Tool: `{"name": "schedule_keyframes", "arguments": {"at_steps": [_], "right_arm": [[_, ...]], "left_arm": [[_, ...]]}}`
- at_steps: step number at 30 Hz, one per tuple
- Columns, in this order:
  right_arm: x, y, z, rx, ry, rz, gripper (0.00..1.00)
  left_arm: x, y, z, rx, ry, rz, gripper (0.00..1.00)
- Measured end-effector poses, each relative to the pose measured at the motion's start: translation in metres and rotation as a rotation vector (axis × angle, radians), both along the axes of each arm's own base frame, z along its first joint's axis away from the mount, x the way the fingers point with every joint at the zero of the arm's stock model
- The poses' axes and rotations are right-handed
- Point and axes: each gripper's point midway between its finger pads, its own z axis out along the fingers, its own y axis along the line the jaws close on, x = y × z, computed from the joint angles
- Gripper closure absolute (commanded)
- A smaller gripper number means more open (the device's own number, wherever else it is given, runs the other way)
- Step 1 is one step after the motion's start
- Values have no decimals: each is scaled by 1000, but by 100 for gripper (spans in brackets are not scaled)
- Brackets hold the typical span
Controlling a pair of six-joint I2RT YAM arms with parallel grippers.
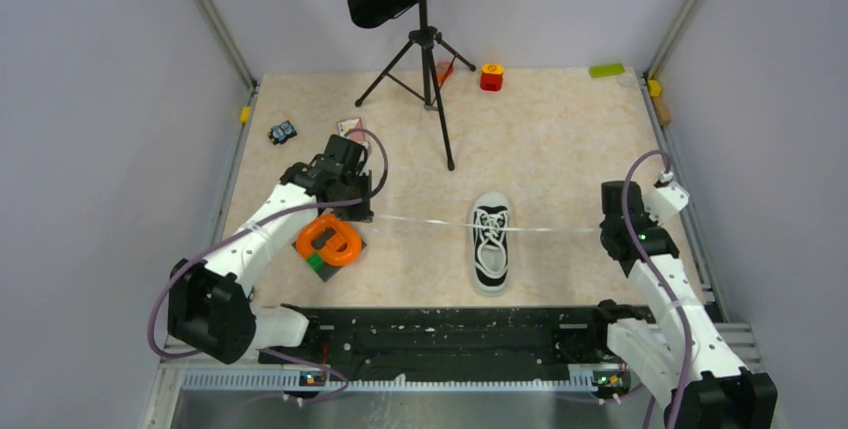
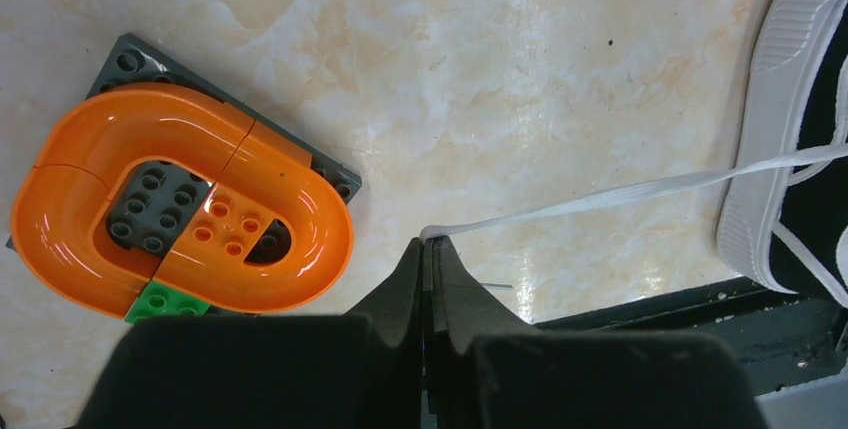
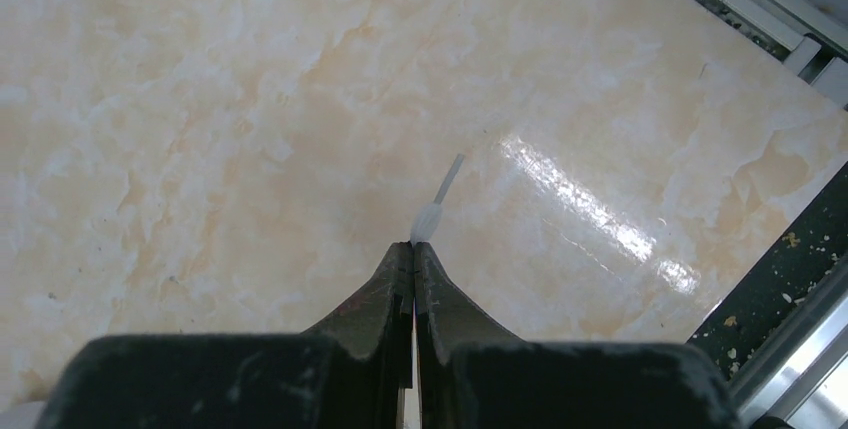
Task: Tie the shoes
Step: Tie the shoelace on the shoe.
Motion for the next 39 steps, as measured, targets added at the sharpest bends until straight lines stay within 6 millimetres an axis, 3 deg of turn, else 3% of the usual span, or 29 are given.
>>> {"name": "schedule_keyframes", "arguments": {"at_steps": [6, 17, 22, 28, 30, 39], "right_arm": [[-1, -12, 7, -4, -22, -44, 100], [-3, -14, -5, 24, -2, -50, 100], [-1, -11, -8, 36, 15, -40, 100], [15, -11, 22, 44, -66, -35, 100], [17, -10, 26, 47, -79, -35, 100], [12, -11, 21, 46, -67, -36, 100]], "left_arm": [[1, 5, -1, -24, 8, 27, 100], [-29, 15, -44, -8, 128, 67, 100], [-29, 13, -39, -19, 131, 75, 100], [-9, 6, 7, -72, 7, 74, 100], [-6, 4, 13, -86, -17, 71, 100], [-26, 6, -25, -66, 104, 68, 100]]}}
